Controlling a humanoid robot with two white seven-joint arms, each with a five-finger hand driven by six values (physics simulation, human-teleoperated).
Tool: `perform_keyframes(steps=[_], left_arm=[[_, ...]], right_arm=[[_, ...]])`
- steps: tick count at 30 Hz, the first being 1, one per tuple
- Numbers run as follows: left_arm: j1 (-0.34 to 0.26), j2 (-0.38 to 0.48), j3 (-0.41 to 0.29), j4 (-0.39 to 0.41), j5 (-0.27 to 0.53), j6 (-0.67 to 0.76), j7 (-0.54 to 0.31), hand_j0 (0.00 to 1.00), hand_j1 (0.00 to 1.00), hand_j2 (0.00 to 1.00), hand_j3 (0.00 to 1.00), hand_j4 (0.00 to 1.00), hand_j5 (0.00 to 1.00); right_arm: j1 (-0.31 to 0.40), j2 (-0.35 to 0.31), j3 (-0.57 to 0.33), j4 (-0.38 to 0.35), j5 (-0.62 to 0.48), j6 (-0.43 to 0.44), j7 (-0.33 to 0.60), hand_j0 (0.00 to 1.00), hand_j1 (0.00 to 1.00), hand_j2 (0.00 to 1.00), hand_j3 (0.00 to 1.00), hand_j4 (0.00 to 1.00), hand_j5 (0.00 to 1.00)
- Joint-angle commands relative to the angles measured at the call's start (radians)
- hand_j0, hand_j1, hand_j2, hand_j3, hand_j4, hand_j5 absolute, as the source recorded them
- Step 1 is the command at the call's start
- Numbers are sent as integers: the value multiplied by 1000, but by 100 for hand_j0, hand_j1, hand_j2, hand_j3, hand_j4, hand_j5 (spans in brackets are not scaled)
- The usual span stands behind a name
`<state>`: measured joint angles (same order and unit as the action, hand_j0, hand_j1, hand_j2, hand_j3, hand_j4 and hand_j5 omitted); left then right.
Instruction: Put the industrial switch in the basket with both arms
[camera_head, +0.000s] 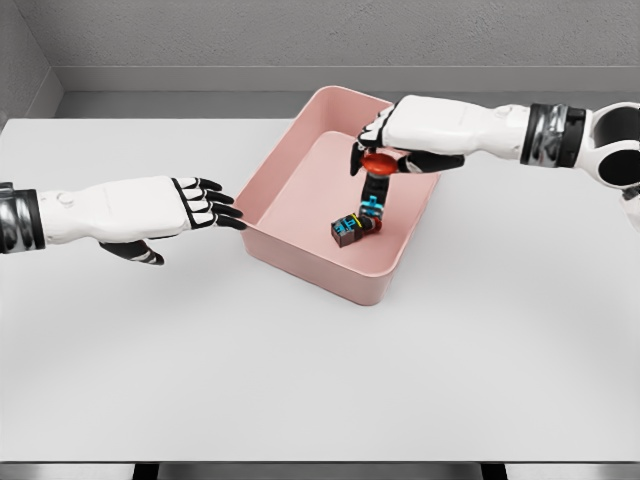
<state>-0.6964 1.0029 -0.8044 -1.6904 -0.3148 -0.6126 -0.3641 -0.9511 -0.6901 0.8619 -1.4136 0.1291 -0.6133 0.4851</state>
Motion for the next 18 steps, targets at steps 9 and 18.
perform_keyframes(steps=[9,18], left_arm=[[5,2,-1,0,3,2,1,100,100,100,100,100,100],[12,3,-1,1,3,2,1,100,100,100,100,100,100]], right_arm=[[-21,55,-6,36,-9,2,-10,100,100,100,100,100,100],[-66,41,-12,35,-8,2,-7,100,100,100,100,100,100]])
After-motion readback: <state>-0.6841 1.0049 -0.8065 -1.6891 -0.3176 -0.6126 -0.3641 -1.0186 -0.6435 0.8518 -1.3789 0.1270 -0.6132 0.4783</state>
